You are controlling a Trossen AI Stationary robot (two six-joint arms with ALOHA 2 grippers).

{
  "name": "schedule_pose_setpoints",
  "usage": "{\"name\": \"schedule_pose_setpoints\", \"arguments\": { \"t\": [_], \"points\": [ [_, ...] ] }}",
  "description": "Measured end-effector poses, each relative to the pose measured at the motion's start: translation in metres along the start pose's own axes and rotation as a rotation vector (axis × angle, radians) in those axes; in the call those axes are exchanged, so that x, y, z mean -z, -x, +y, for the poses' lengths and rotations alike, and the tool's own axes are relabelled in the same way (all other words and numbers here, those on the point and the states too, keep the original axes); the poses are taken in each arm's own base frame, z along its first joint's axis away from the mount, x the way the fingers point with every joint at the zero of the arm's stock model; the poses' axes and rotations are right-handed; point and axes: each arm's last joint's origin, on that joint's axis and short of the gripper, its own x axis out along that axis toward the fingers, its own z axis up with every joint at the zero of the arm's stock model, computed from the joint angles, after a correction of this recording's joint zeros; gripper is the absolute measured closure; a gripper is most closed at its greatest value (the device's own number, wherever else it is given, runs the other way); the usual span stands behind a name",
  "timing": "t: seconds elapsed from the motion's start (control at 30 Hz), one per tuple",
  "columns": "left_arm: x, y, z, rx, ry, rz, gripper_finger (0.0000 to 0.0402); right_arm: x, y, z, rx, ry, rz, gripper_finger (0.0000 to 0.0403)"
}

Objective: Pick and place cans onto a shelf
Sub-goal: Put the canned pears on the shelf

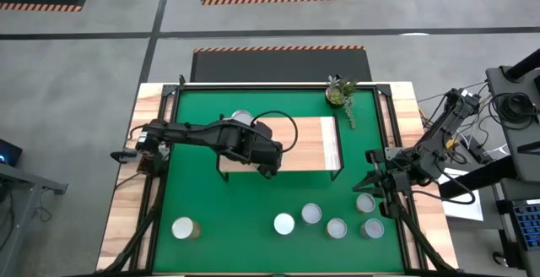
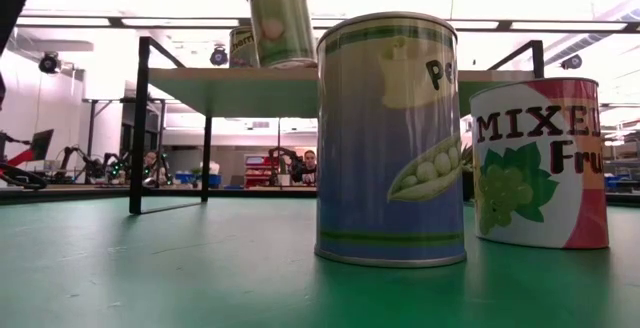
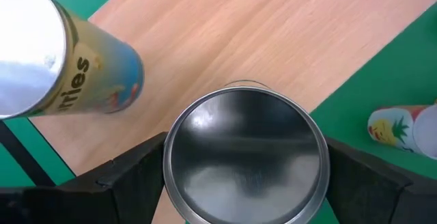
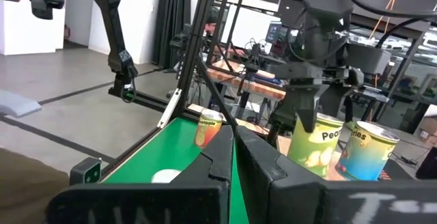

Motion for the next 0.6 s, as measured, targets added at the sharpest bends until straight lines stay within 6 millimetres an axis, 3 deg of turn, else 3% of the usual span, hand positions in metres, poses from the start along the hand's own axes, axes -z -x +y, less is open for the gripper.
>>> {"name": "schedule_pose_setpoints", "arguments": {
  "t": [0.27,0.6],
  "points": [
    [-0.0006,0.0,0.0004,-0.004,-0.002,-0.008,0.0055,0.0,0.0,0.0,0.0,0.0,0.0,0.0394],
    [0.0031,0.0059,0.0003,0.0,-0.057,-0.029,0.005,0.0004,0.0,0.0001,-0.001,-0.005,0.004,0.0394]
  ]
}}
